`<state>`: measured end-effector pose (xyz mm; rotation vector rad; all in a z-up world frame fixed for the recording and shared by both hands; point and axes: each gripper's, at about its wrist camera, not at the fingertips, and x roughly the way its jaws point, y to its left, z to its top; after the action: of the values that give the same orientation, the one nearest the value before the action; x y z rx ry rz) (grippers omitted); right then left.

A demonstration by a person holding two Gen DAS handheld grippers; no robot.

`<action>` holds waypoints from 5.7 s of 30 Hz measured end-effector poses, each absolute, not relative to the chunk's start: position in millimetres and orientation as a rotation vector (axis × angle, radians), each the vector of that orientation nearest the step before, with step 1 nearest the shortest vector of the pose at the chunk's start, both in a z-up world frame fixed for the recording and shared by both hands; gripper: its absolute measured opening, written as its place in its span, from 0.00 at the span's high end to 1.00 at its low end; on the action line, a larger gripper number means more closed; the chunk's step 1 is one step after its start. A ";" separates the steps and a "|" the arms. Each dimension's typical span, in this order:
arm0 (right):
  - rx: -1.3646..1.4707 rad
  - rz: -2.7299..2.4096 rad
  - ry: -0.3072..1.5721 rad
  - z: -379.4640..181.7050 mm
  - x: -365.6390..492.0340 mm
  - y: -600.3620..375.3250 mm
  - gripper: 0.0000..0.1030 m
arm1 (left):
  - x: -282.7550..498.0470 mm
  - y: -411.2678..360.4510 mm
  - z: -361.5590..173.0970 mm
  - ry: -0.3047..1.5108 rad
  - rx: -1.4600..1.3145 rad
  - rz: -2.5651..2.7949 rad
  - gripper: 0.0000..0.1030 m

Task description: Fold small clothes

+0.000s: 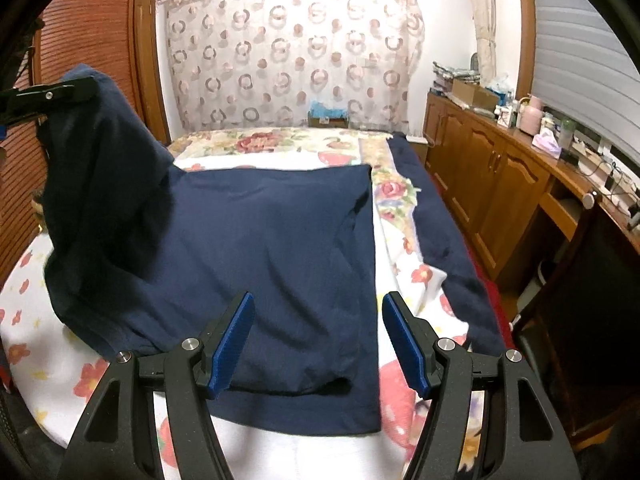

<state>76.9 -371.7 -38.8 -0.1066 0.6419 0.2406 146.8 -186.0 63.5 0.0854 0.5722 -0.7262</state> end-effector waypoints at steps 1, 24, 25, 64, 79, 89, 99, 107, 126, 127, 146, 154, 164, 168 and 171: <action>-0.103 0.240 0.638 -38.9 76.0 -372.3 0.34 | 147.4 -190.8 64.6 0.570 0.085 -0.730 0.92; -0.078 0.345 0.660 -48.6 107.0 -347.6 0.34 | 143.7 -131.7 -5.0 0.687 0.087 -0.546 0.41; -0.080 0.352 0.664 -48.7 109.6 -342.8 0.34 | 143.6 -128.0 -7.4 0.688 0.083 -0.538 0.41; -0.238 0.373 0.624 -9.7 104.4 -338.9 0.93 | 124.4 -74.5 -40.5 0.648 -0.022 -0.403 0.20; -0.237 0.308 0.692 -24.0 93.4 -341.3 0.61 | 119.3 -77.1 -34.7 0.631 -0.009 -0.377 0.20; -0.246 0.433 0.656 -24.8 116.8 -292.8 0.50 | 118.4 -66.3 -27.5 0.605 -0.026 -0.332 0.20; -0.331 0.585 0.769 -53.4 155.7 -237.7 0.50 | 121.8 -54.5 -29.2 0.613 -0.034 -0.309 0.20; -0.357 0.609 0.845 -71.1 193.8 -221.7 0.50 | 135.3 -52.1 -45.3 0.669 -0.058 -0.331 0.20; -0.121 0.450 0.706 2.4 240.7 -343.2 0.92 | 177.4 -72.1 -53.6 0.754 -0.034 -0.384 0.20; -0.095 0.451 0.720 -0.3 246.9 -348.3 0.92 | 179.7 -75.1 -55.3 0.762 -0.029 -0.388 0.20; -0.096 0.346 0.774 -26.2 280.4 -350.3 0.67 | 177.3 -95.8 -73.2 0.837 0.009 -0.390 0.20; -0.110 0.359 0.892 -50.2 317.8 -347.3 0.65 | 178.2 -114.0 -76.2 0.855 0.037 -0.423 0.20; -0.054 0.388 0.752 -27.6 310.7 -360.5 0.96 | 175.1 -121.7 -80.9 0.878 0.048 -0.413 0.20; -0.061 0.308 0.659 -2.9 301.3 -375.1 0.96 | 173.5 -122.7 -80.5 0.874 0.049 -0.418 0.20; -0.078 0.270 0.710 -9.2 308.6 -375.3 0.96 | 170.4 -123.0 -81.6 0.870 0.052 -0.419 0.20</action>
<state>308.6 -375.3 -9.2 -0.0775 0.7095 0.2696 170.4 -123.0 -81.6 0.0517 0.8699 -0.4191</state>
